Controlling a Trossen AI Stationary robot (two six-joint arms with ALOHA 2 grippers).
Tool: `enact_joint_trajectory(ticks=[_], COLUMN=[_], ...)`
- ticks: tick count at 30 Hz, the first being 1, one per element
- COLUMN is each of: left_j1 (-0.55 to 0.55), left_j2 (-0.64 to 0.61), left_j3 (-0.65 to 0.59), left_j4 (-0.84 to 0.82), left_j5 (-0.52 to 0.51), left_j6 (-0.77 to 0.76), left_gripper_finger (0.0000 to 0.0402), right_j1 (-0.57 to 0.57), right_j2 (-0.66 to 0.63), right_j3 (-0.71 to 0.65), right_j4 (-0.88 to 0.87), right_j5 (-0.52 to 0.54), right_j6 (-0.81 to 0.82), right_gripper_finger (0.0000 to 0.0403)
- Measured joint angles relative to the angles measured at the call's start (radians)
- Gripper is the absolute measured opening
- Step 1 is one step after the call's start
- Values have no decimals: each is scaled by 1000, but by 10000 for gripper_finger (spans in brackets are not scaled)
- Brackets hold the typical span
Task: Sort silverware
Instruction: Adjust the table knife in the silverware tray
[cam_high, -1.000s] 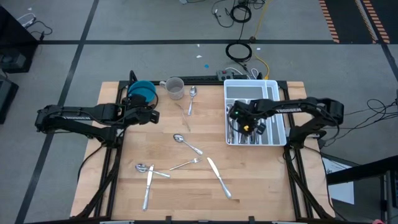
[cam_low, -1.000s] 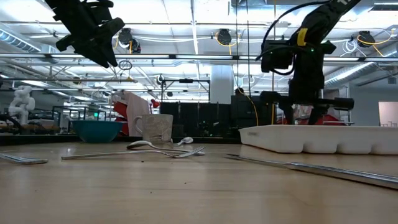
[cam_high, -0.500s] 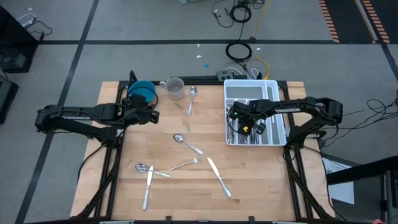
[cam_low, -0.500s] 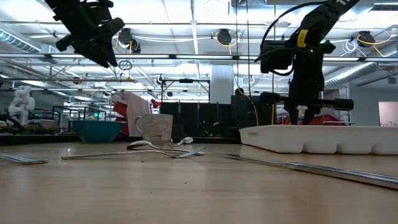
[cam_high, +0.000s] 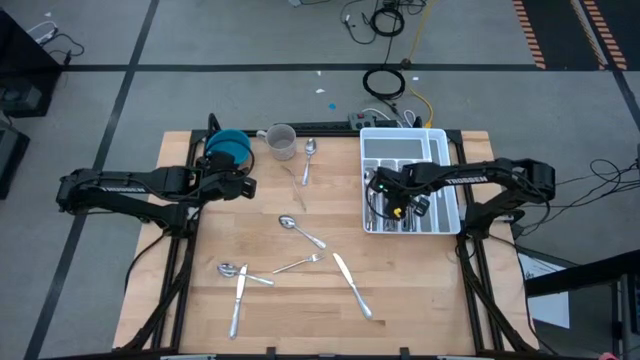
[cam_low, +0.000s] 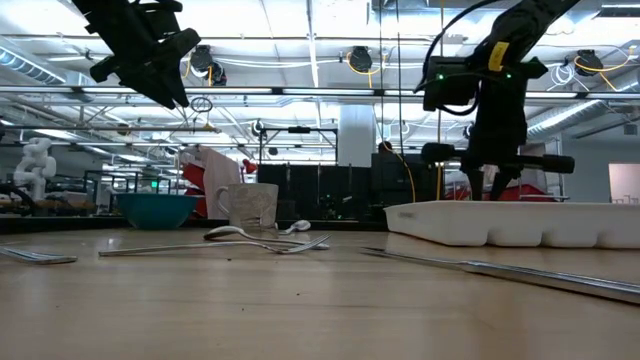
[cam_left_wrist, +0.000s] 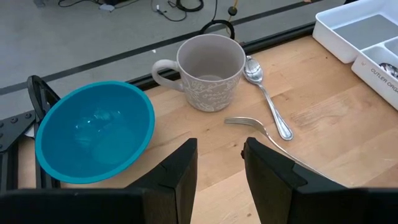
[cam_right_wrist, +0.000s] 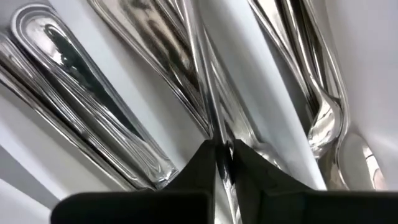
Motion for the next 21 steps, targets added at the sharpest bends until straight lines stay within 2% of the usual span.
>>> enact_joint_trajectory(ticks=[6, 21], left_j1=[0, 0], left_j2=[0, 0], left_j3=[0, 0], left_j4=[0, 0], left_j5=[0, 0], left_j6=[0, 1], left_gripper_finger=[136, 136], right_j1=[0, 29], right_j2=[-4, -7], right_j3=[0, 0], right_j4=[-4, 24], right_j5=[-5, 7], right_j6=[46, -53], right_gripper_finger=[14, 15])
